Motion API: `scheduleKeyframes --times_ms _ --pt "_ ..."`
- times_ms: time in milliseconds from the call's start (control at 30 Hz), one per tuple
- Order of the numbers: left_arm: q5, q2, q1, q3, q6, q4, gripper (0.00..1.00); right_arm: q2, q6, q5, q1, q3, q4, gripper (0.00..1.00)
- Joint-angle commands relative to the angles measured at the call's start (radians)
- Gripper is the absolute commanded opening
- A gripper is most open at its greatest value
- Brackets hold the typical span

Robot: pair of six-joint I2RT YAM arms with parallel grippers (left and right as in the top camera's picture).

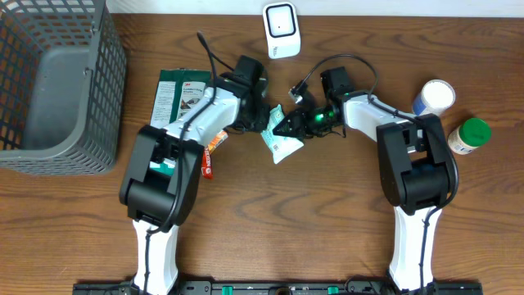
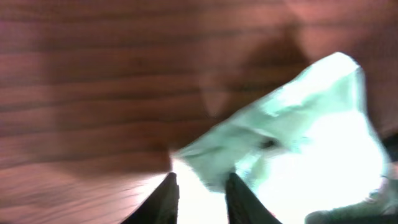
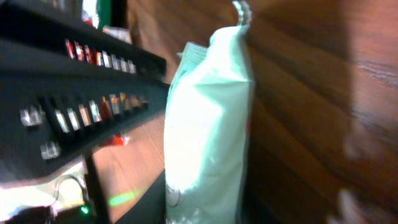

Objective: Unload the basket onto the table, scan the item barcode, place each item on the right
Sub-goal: 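Grasp the mint-green wipes packet with the right gripper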

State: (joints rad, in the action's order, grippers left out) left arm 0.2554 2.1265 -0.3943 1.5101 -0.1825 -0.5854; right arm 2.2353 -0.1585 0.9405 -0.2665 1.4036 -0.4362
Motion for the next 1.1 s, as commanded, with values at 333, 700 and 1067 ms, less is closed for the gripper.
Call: scheduleKeyframes --times_ms 333,700,1067 --pt "-0.039 -0.405 0.176 -0.011 -0.021 -0.047 0.47 -0.225 0.010 0.198 0.058 -0.009 -0.037 0.01" --pt "0.014 -0.697 0.358 -0.011 -0.081 -0.068 0.56 -0.328 -0.152 0.415 0.061 -0.009 -0.040 0.01" --pt "0.014 -0.740 0.509 -0.011 -0.081 -0.068 0.57 -0.332 -0.278 0.333 0.067 -0.009 0.057 0.01"
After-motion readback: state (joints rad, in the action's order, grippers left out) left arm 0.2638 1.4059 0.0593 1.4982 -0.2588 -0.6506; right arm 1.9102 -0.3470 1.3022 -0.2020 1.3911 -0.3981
